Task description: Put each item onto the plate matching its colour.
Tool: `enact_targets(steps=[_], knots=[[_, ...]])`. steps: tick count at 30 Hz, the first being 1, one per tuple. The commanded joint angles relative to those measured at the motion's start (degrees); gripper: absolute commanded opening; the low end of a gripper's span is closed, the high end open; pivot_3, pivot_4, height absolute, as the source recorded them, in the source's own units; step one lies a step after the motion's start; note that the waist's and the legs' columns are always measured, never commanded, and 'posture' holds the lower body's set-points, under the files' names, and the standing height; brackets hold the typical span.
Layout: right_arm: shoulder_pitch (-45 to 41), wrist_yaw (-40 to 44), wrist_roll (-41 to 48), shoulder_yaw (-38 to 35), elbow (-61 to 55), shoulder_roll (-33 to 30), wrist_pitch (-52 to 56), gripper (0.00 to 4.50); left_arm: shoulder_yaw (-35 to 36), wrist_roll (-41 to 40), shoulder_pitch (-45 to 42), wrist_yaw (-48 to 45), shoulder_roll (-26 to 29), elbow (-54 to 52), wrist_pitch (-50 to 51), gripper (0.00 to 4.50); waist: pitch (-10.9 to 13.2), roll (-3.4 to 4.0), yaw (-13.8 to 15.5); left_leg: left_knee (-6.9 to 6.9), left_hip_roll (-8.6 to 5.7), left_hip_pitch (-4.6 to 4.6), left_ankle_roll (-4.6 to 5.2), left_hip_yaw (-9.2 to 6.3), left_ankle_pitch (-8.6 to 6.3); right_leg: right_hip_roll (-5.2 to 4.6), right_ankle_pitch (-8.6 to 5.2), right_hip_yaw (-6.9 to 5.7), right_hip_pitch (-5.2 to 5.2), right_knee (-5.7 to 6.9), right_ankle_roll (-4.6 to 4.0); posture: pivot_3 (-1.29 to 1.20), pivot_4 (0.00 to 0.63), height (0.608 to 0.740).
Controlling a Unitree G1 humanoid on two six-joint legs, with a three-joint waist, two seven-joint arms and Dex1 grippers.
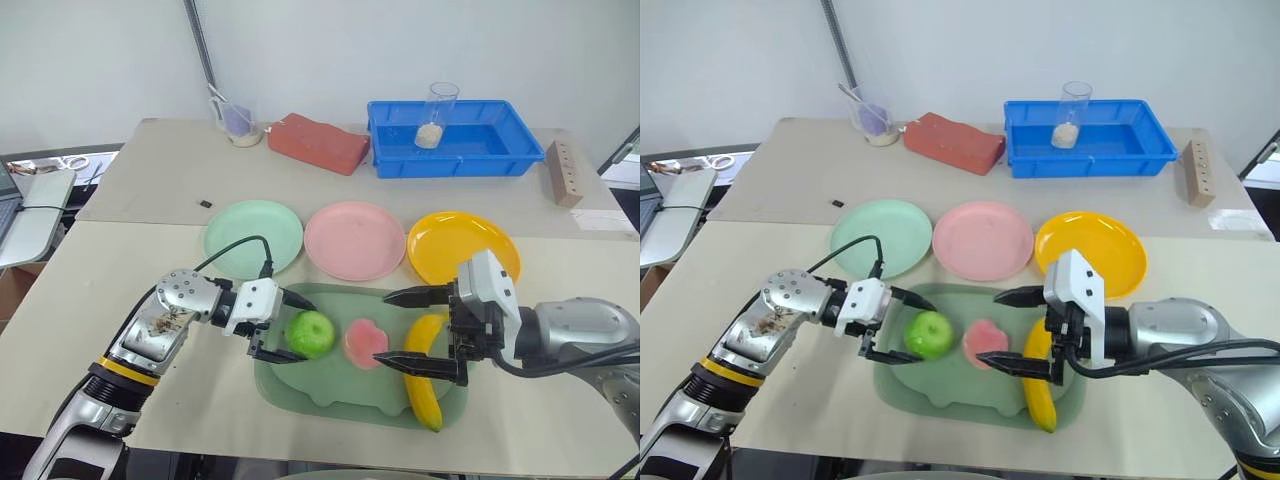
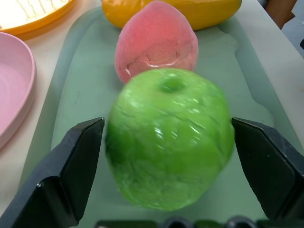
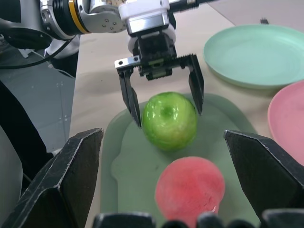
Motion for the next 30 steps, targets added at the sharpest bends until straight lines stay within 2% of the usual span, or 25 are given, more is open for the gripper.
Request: enact_targets(steps=[1, 3, 6, 10, 13, 18, 25, 29, 30], knots=[[0.0, 0.5, -1.1, 0.1, -0.5, 0.4, -1.9, 4.5, 1.0, -0.6, 0.3, 1.0, 0.0, -2.6, 0.9, 3.25, 0.0, 0.0, 0.0, 0.0, 0.0, 0.01, 0.0, 0.0, 0.0, 0.0, 0.0, 0.0, -0.01, 0.0, 0.0, 0.0, 0.15, 0.74], [-0.3, 0.6, -1.8, 0.6, 0.1, 0.8, -2.3, 4.5, 1.6, -0.5, 0.8, 1.8, 0.4, -3.3, 1.6, 2.76, 0.0, 0.0, 0.0, 0.0, 0.0, 0.01, 0.01, -0.01, 0.0, 0.0, 0.0, 0.0, 0.0, 0.0, 0.0, 0.0, 0.15, 0.74], [-2.4, -0.1, -2.4, 1.8, 1.2, 2.2, -2.4, 4.5, 2.9, -0.1, 0.4, 3.3, 1.3, -2.2, 3.2, 2.56, 0.0, -0.01, -0.1, 0.01, 0.0, 0.02, 0.03, -0.01, -0.02, 0.0, -0.01, 0.0, -0.01, 0.01, 0.01, 0.0, 0.15, 0.74], [-10.9, -7.2, -3.0, 4.0, 4.2, 8.6, -1.0, 4.5, 9.5, -3.8, -4.2, 10.4, -0.7, 2.4, 11.4, 2.56, 0.0, -0.03, -0.3, 0.03, 0.02, 0.07, 0.03, -0.05, -0.02, 0.05, -0.07, -0.01, -0.03, 0.1, 0.12, 0.0, 0.15, 0.74], [-17.6, -12.5, -6.0, 7.1, 6.5, 14.1, -0.6, 4.5, 16.4, -3.6, -9.3, 22.1, -3.8, 9.9, 15.7, 2.56, 0.0, -0.02, -0.3, 0.07, 0.06, 0.04, 0.04, -0.15, -0.01, 0.15, -0.12, -0.05, -0.05, 0.15, 0.23, 0.0, 0.15, 0.74], [-26.2, -16.7, -12.9, 13.6, 11.7, 19.3, 0.0, 4.5, 21.5, 0.2, -14.2, 35.4, -6.6, 22.0, 14.5, 2.56, -0.2, 0.26, -0.1, 0.05, 0.04, 0.0, 0.15, -0.14, -0.08, 0.15, -0.04, -0.04, -0.02, 0.15, 0.11, 0.0, 0.15, 0.74], [-32.4, -16.4, -16.1, 16.3, 16.8, 24.3, -0.2, 4.5, 21.7, 2.0, -16.8, 39.1, -11.4, 34.6, 7.6, 2.56, -0.2, 0.25, 0.5, 0.09, 0.04, -0.08, 0.15, -0.16, -0.07, 0.18, 0.03, -0.1, -0.05, 0.27, 0.02, 0.0, 0.15, 0.74], [-32.3, -15.1, -16.7, 16.1, 16.7, 24.2, -0.1, 4.5, 22.0, 2.2, -16.6, 38.9, -11.7, 35.7, 5.7, 4.4, -0.2, 0.23, 0.5, 0.08, 0.05, -0.1, 0.14, -0.16, -0.07, 0.19, 0.04, -0.12, -0.02, 0.28, 0.01, 0.0, 0.15, 0.74], [-32.0, -14.9, -16.7, 15.8, 16.5, 23.9, 0.1, 4.5, 22.3, 1.9, -16.2, 38.6, -11.4, 35.0, 5.9, 4.46, -0.2, 0.23, 0.4, 0.07, 0.05, -0.11, 0.14, -0.16, -0.07, 0.19, 0.04, -0.1, -0.01, 0.29, 0.01, 0.0, 0.15, 0.74]])
